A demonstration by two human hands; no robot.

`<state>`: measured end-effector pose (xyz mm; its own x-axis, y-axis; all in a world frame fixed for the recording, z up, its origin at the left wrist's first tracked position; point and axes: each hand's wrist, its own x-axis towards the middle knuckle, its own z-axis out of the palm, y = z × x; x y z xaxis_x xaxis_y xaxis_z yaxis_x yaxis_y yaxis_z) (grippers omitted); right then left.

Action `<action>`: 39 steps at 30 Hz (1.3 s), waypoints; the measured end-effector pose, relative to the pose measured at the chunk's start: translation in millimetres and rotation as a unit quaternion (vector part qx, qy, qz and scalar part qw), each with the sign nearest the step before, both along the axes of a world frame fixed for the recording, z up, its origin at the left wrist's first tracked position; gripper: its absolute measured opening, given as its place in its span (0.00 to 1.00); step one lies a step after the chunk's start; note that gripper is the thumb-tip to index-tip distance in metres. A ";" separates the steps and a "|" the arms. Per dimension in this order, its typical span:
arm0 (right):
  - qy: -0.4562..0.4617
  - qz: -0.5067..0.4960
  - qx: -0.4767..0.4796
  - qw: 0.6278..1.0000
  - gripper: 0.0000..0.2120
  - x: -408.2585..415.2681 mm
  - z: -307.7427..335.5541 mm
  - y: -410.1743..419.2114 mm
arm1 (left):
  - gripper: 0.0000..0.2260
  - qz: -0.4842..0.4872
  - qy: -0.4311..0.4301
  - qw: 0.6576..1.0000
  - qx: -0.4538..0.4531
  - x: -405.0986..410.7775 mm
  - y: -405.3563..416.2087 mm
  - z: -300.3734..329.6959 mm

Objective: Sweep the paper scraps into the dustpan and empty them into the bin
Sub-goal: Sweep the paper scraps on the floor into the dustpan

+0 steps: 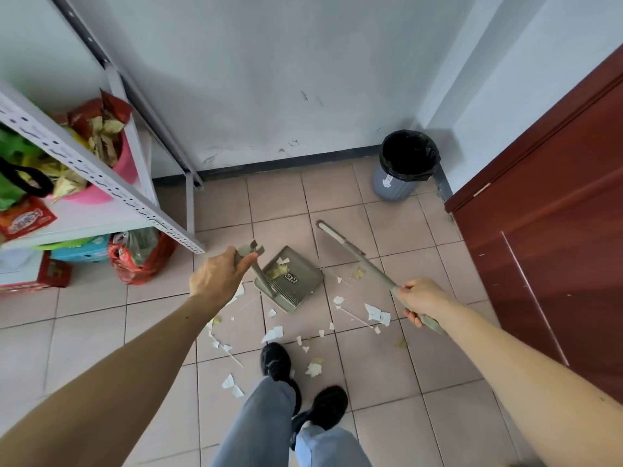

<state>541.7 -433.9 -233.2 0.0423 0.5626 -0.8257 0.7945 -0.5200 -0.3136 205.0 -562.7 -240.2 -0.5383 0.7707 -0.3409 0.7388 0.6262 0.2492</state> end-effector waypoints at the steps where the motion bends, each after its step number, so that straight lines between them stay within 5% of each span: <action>1: -0.011 -0.009 0.012 1.000 0.11 2.7 -2.1 -5.4 | 0.24 -0.006 0.004 1.000 0.000 -0.2 -3.0 0.2; 9: -0.039 -0.150 0.001 0.988 0.15 -7.5 -18.2 -28.2 | 0.24 -0.050 0.011 0.998 -0.023 -9.6 -6.1 -6.2; 16: -0.014 -0.070 -0.047 0.996 0.10 -63.5 -42.0 -62.1 | 0.23 -0.086 0.014 0.995 -0.040 -15.4 -1.2 -15.5; 24: 0.031 -0.015 -0.119 0.992 0.13 -101.5 27.4 -61.6 | 0.24 -0.092 -0.003 0.995 -0.029 -29.4 -3.2 -17.3; 39: -0.017 -0.097 0.018 0.995 0.11 -123.5 -8.9 -87.0 | 0.26 -0.064 -0.021 0.998 -0.004 -79.7 -62.6 -15.4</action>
